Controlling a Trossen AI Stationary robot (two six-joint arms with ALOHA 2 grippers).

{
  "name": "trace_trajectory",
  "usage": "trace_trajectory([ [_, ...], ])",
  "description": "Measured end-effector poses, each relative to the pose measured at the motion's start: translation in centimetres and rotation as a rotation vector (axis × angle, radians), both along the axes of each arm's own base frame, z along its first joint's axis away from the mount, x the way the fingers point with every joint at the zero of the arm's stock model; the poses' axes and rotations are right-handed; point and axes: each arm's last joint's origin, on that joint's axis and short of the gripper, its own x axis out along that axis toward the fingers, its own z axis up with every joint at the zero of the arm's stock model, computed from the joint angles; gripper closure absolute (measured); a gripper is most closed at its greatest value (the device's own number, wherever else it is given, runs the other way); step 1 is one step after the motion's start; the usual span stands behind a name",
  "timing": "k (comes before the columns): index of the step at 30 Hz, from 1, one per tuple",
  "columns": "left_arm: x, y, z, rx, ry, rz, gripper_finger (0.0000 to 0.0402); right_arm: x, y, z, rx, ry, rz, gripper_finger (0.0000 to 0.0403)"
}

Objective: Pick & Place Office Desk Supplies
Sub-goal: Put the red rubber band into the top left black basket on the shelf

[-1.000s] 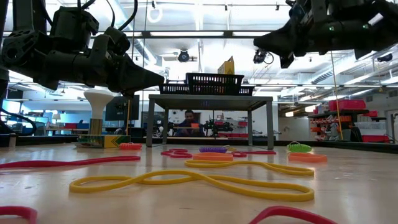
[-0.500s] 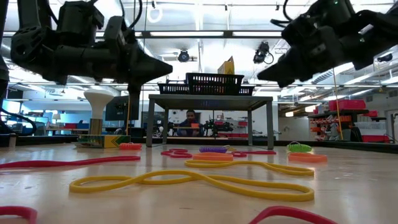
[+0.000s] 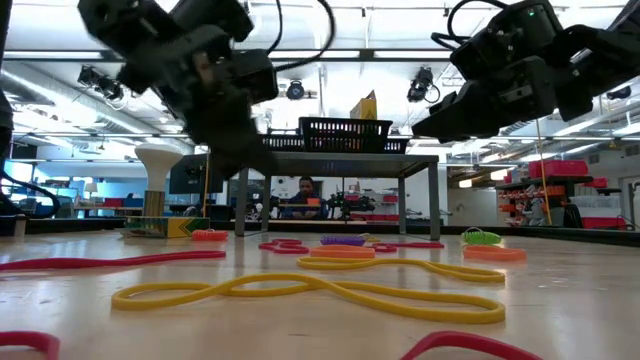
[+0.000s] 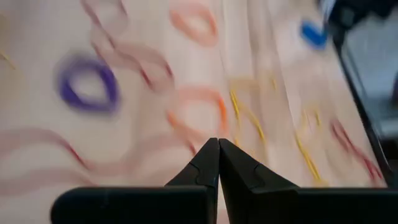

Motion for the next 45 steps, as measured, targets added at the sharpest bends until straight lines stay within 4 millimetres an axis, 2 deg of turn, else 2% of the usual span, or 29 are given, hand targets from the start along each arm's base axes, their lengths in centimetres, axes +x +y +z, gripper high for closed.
trace_trajectory([
  [5,-0.8,-2.4,0.7,0.019,0.292,0.004,0.0352,0.0,0.0,0.0,-0.012,-0.003,0.006,0.0396],
  [8,-1.8,-4.5,0.8,0.056,0.394,0.031,0.0321,0.0,0.0,0.0,-0.019,-0.004,0.007,0.0396],
  [16,-4.1,-10.5,-0.6,-0.021,0.501,0.085,0.0259,0.0,0.0,0.0,-0.033,-0.011,0.012,0.0396],
  [20,-3.9,-12.8,-0.7,0.013,0.476,0.106,0.0251,0.0,0.0,0.1,-0.055,-0.026,0.021,0.0396],
  [24,-2.8,-13.6,-1.1,0.112,0.476,0.171,0.0252,0.1,0.0,0.4,-0.091,-0.058,0.032,0.0396],
  [29,-1.9,-14.2,-2.0,0.186,0.600,0.190,0.0259,0.2,0.0,0.5,-0.106,-0.075,0.035,0.0396],
  [37,-1.2,-15.0,-2.7,0.192,0.687,0.181,0.0276,0.2,0.0,0.5,-0.110,-0.077,0.037,0.0396],
  [41,-1.2,-14.8,-2.7,0.186,0.705,0.202,0.0314,0.2,0.0,0.5,-0.112,-0.078,0.037,0.0396],
  [45,-1.2,-14.9,-2.6,0.183,0.710,0.194,0.0376,0.2,0.0,0.5,-0.115,-0.080,0.038,0.0396],
])
